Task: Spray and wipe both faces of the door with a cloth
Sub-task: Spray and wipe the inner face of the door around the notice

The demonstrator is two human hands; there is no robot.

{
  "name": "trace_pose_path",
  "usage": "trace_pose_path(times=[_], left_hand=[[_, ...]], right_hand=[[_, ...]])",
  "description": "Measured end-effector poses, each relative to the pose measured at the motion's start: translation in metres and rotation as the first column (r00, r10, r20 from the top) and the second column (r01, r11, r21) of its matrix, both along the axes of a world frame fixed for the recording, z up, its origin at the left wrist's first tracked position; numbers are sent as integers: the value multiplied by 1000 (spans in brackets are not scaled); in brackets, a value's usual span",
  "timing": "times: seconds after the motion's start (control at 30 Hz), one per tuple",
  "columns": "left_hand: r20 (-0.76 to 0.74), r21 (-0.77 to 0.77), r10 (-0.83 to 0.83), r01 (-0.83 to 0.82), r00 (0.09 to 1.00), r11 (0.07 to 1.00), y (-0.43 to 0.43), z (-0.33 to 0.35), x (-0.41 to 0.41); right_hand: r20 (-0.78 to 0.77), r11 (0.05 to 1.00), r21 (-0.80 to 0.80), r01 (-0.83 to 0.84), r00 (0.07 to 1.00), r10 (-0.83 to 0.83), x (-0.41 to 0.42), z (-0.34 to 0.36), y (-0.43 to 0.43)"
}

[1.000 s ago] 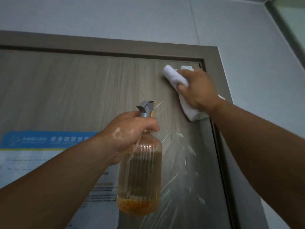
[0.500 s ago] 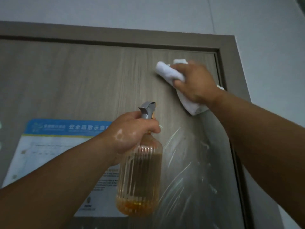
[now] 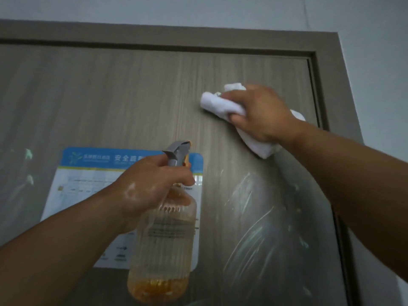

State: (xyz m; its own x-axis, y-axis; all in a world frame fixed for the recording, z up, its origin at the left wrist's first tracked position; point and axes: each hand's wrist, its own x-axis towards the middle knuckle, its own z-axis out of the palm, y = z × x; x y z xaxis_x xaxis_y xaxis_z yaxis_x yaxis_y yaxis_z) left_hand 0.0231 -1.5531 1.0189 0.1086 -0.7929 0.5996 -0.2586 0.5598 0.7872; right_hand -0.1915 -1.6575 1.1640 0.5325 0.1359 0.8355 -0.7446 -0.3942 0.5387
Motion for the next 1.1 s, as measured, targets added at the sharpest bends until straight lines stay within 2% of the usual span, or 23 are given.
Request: trace_pose_path(times=[0.1,0.3,0.37,0.53,0.63,0.77,0.87,0.93,1.03,1.1], left_hand=[[-23,13,9,-9,1000,1000,-2,-3,6],[-42,28,16,-15,999,1000,2,-13,13],[-21,37,13,-13,1000,999,5,-16,10],[8,23,-29,29,1000,999,1,-20,-10],[60,25,-76,75,995,997,-4,-23,-31],[66,57,-140,136,988,989,-10,-31,-63],[77,78,-177,171,981,982,-12,-34,-80],[82,85,-189,182,979,980,-12,-35,-87],[121,103,-199,187,973,977,-10,-38,-95],[129,104,-202,189,971,976,-11,-40,-102]], right_hand=[[15,1000,8,17,1000,-17,13,11,-2],[-164,996,28,-79,983,83,-4,-103,-5],[-186,997,50,-60,980,68,-10,-107,-4],[-18,999,33,4,1000,-3,-34,-20,-7],[28,999,27,16,999,-16,-61,9,-11],[61,995,99,-12,998,5,-67,0,-9],[111,983,113,142,982,-155,-64,-22,-3],[161,976,106,189,966,-204,-70,-47,-5],[103,994,23,108,989,-109,-89,-78,-16],[53,999,22,43,998,-44,-102,-77,-17]])
